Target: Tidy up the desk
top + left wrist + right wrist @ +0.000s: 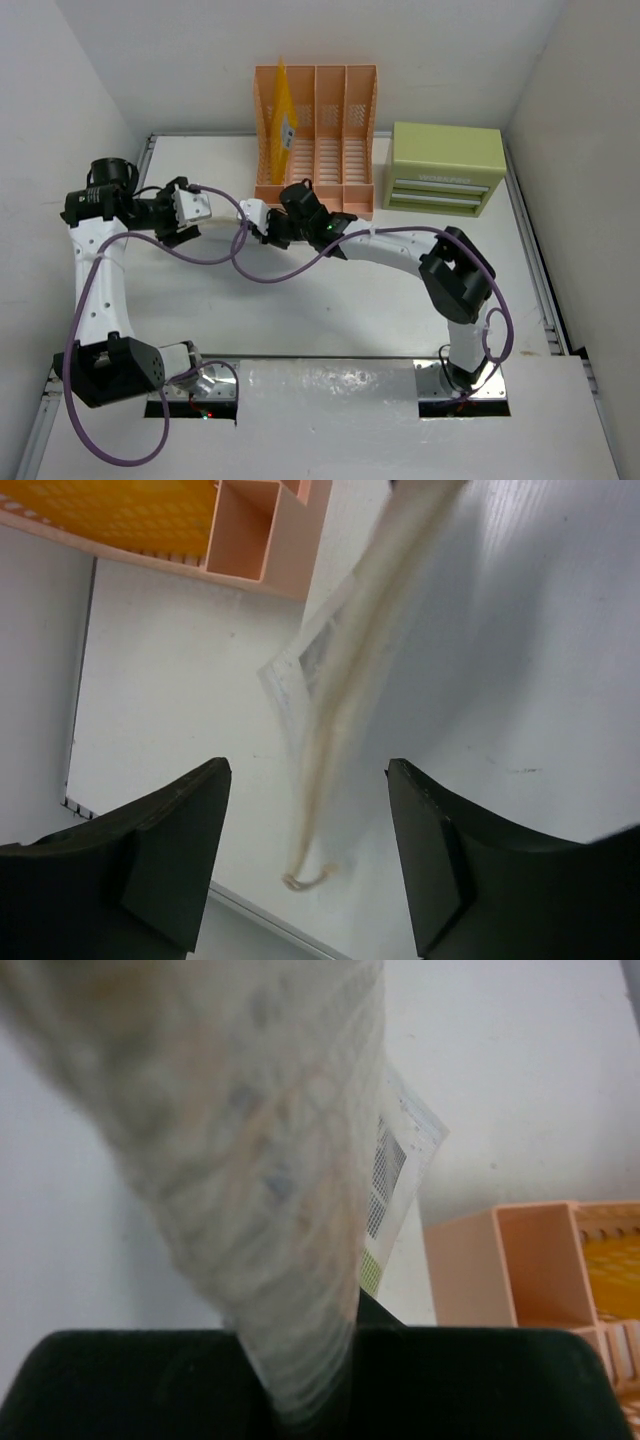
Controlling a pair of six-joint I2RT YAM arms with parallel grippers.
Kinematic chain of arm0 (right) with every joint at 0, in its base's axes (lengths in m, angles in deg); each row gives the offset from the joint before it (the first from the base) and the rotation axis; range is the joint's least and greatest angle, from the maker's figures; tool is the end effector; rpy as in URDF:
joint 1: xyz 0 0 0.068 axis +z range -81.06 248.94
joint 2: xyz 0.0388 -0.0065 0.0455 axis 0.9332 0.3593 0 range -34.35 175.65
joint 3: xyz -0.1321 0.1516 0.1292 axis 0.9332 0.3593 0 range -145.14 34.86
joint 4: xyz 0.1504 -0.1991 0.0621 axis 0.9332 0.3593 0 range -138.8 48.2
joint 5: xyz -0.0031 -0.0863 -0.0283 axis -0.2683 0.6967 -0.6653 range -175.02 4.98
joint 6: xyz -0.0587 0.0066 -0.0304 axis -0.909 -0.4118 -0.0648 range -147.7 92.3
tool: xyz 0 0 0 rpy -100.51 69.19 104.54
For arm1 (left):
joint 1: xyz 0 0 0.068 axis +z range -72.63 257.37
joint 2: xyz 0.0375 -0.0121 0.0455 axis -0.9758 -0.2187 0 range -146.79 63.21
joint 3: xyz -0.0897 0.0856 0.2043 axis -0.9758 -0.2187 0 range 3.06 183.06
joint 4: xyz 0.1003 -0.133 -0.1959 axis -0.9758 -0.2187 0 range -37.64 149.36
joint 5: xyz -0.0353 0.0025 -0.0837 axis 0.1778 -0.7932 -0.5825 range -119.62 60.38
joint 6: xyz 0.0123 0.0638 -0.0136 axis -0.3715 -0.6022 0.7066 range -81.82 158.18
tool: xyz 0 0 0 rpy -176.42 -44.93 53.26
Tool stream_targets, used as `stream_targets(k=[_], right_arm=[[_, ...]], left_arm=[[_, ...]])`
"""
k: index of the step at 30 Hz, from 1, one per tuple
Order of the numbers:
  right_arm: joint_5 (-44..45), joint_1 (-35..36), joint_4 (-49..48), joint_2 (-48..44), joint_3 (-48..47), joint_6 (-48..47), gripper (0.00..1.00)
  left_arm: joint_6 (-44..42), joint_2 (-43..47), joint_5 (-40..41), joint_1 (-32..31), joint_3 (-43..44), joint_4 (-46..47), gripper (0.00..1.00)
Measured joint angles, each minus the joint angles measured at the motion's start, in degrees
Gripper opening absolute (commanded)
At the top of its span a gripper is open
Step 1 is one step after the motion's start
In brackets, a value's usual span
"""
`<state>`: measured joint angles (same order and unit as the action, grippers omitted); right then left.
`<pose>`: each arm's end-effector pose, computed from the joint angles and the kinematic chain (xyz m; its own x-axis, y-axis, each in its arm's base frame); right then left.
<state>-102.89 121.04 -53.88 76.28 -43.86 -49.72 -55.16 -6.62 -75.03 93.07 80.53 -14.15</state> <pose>0.2619 0.3627 0.1954 0.0876 -0.4685 -0.8791 -0.9561 0.2081 -0.2062 0.2188 0.0226 0.3187 0.1413 0.7678 -0.6250 0.8717 0.2027 0.4461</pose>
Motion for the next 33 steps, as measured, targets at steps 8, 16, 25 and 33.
stream_targets(k=[8,16,25,33], right_arm=[[0.85,-1.07,-2.32,-0.13,0.48,0.11,0.00],[-2.05,-0.96,-2.86,-2.78,3.17,0.07,0.00],[-3.32,-0.96,-4.37,-5.16,4.59,0.61,0.00],[-5.01,-0.96,-6.99,-7.82,9.44,0.63,0.00]], left_arm=[[1.36,0.46,-0.04,-2.71,-3.41,-0.66,0.99],[6.97,0.22,-0.22,-3.28,-4.50,5.60,1.00],[6.21,-2.58,-0.17,-8.09,-9.29,6.93,0.79],[7.89,-4.96,-0.28,-8.24,-9.77,8.28,0.04]])
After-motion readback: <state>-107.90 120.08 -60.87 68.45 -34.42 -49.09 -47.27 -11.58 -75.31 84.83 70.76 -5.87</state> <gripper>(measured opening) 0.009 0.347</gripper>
